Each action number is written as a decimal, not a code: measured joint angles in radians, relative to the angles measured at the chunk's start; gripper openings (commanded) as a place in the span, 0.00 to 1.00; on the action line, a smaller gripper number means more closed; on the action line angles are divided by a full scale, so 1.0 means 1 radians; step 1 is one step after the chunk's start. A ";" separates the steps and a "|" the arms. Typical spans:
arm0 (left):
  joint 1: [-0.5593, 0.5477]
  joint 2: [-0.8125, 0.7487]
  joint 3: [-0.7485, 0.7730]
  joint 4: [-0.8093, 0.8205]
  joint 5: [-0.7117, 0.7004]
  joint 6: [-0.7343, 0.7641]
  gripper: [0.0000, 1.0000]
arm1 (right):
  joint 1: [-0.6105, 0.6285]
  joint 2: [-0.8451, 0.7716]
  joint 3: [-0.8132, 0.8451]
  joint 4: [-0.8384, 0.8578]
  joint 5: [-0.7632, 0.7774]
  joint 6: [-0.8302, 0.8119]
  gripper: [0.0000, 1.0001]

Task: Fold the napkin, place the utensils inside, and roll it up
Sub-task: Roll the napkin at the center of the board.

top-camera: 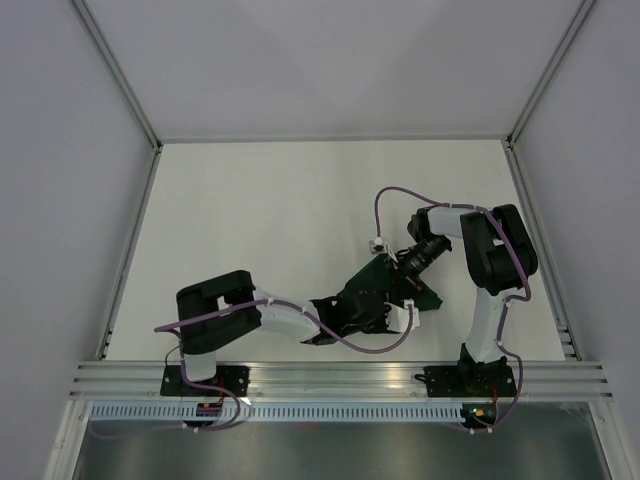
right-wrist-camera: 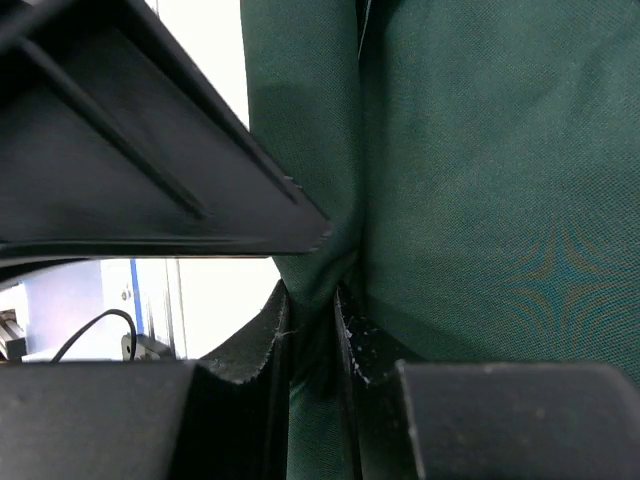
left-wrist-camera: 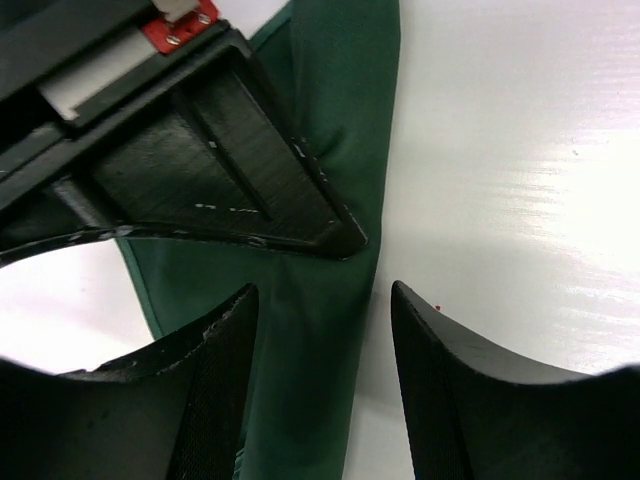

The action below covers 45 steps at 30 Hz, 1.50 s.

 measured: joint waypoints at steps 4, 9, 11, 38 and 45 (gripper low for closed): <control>0.004 0.034 0.017 0.001 0.000 0.001 0.55 | 0.000 0.001 0.000 0.000 0.000 0.001 0.09; 0.028 0.050 0.030 -0.010 0.029 -0.002 0.25 | 0.000 0.002 0.000 -0.002 0.000 0.003 0.09; 0.034 0.053 0.035 -0.021 0.050 -0.008 0.16 | 0.000 0.002 0.000 -0.001 0.000 0.005 0.10; 0.147 0.082 0.163 -0.200 0.335 -0.162 0.02 | -0.091 -0.291 -0.045 0.235 0.107 0.172 0.67; 0.239 0.114 0.246 -0.306 0.496 -0.252 0.02 | -0.187 -0.406 0.014 0.253 0.093 0.236 0.68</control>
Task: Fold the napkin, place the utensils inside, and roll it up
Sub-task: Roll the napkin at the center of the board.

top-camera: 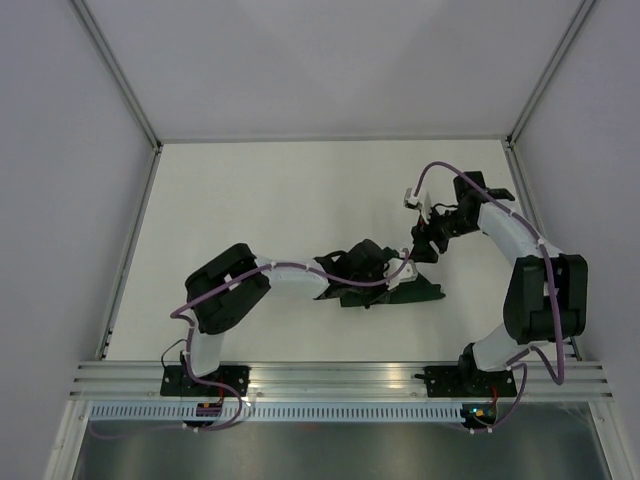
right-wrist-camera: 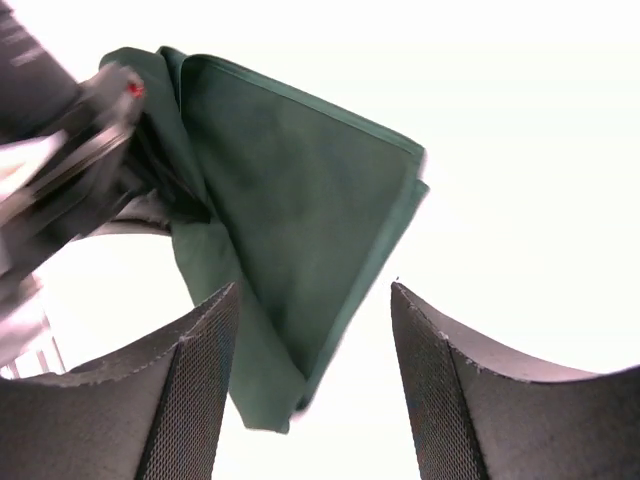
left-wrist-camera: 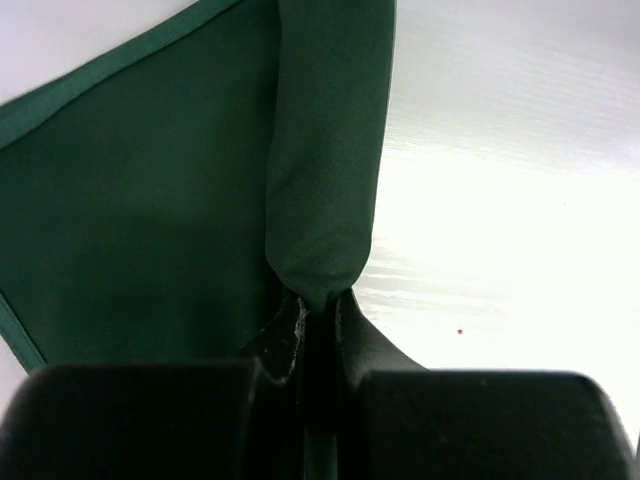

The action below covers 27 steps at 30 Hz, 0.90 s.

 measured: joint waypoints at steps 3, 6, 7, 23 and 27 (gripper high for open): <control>0.058 0.030 0.051 -0.055 0.086 -0.047 0.02 | -0.048 -0.027 0.035 -0.036 -0.026 -0.021 0.68; 0.104 0.073 0.121 -0.116 0.167 -0.088 0.02 | -0.082 -0.077 0.010 -0.050 -0.035 -0.035 0.68; 0.114 0.085 0.139 -0.133 0.190 -0.097 0.02 | -0.092 -0.101 -0.013 -0.047 -0.037 -0.043 0.68; 0.243 0.262 0.359 -0.368 0.549 -0.248 0.02 | 0.225 -0.534 -0.589 0.420 0.196 0.006 0.75; 0.257 0.286 0.382 -0.422 0.607 -0.255 0.02 | 0.309 -0.525 -0.632 0.540 0.286 0.022 0.75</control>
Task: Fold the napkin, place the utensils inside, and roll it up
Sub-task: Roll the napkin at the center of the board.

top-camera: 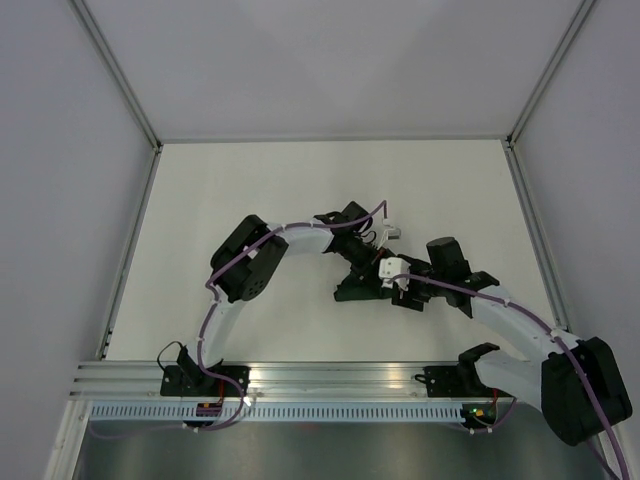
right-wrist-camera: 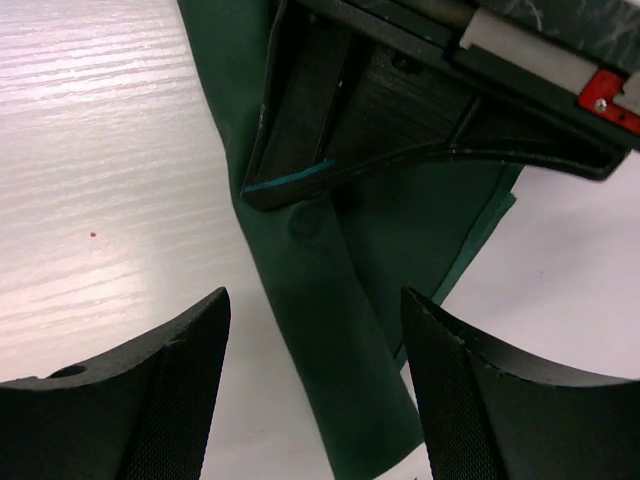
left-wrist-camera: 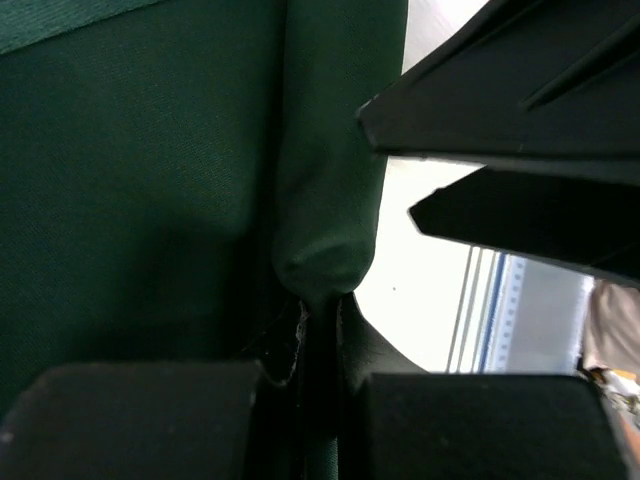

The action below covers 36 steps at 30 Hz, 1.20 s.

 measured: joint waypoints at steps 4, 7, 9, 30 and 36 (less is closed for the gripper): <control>0.007 0.018 0.014 -0.040 0.044 -0.003 0.02 | 0.070 0.009 -0.033 0.082 0.067 0.007 0.74; 0.010 0.026 0.018 -0.061 0.068 -0.006 0.03 | 0.113 0.026 -0.042 0.114 0.097 0.015 0.74; 0.010 0.031 0.019 -0.076 0.080 -0.006 0.04 | 0.135 0.041 -0.046 0.132 0.113 0.020 0.73; 0.026 -0.018 -0.008 -0.093 -0.009 -0.090 0.39 | 0.163 0.126 -0.036 0.145 0.142 0.064 0.23; 0.096 -0.139 -0.123 0.024 -0.117 -0.164 0.41 | 0.158 0.194 0.028 0.099 0.123 0.060 0.22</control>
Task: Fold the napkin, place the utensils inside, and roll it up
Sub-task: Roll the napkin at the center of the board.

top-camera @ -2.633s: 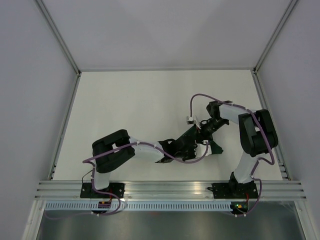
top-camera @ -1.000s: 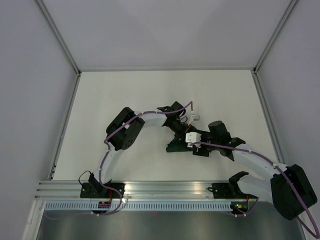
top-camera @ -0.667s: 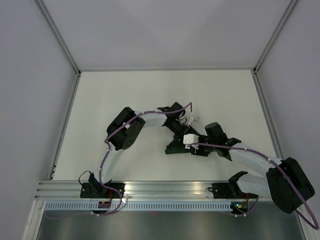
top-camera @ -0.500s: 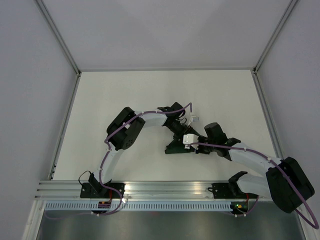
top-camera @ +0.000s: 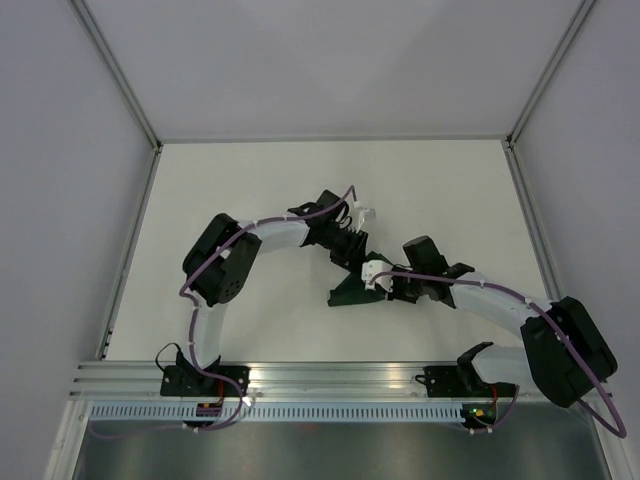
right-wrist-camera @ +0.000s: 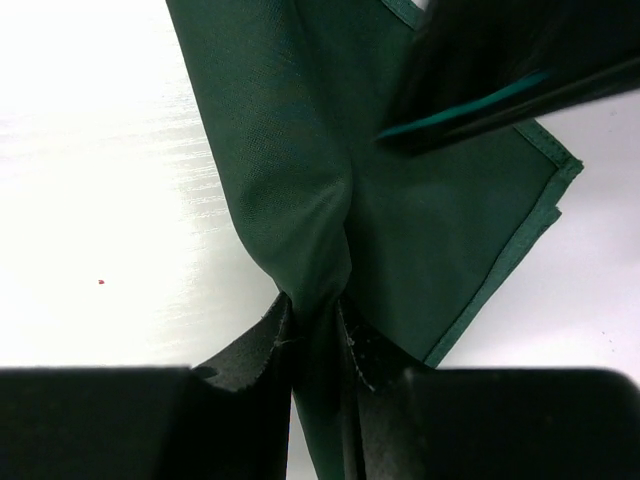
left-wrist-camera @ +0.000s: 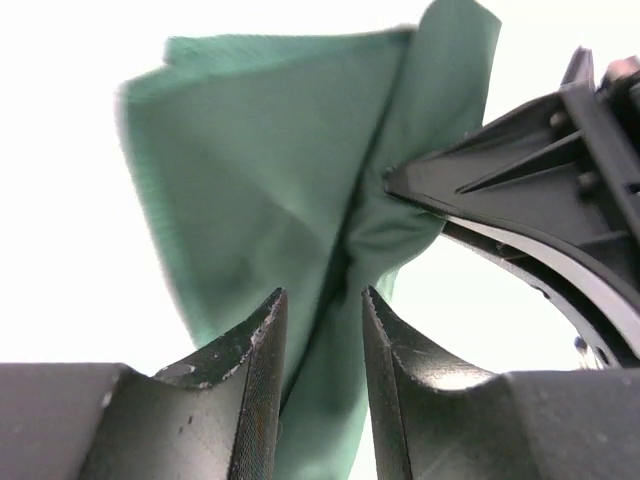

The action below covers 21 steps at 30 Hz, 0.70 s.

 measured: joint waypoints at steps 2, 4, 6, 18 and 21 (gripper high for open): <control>0.019 -0.048 -0.033 0.037 -0.040 -0.014 0.40 | -0.009 0.027 0.026 -0.025 -0.015 -0.006 0.22; 0.036 -0.112 -0.082 0.080 -0.100 -0.028 0.40 | -0.023 0.061 0.061 -0.058 -0.037 -0.015 0.22; 0.042 -0.185 -0.142 0.134 -0.169 -0.039 0.39 | -0.038 0.100 0.097 -0.087 -0.061 -0.023 0.21; -0.049 -0.694 -0.667 0.559 -0.640 -0.058 0.45 | -0.147 0.416 0.404 -0.381 -0.241 -0.075 0.21; -0.192 -0.742 -0.725 0.618 -0.796 0.011 0.49 | -0.171 0.499 0.487 -0.473 -0.287 -0.085 0.21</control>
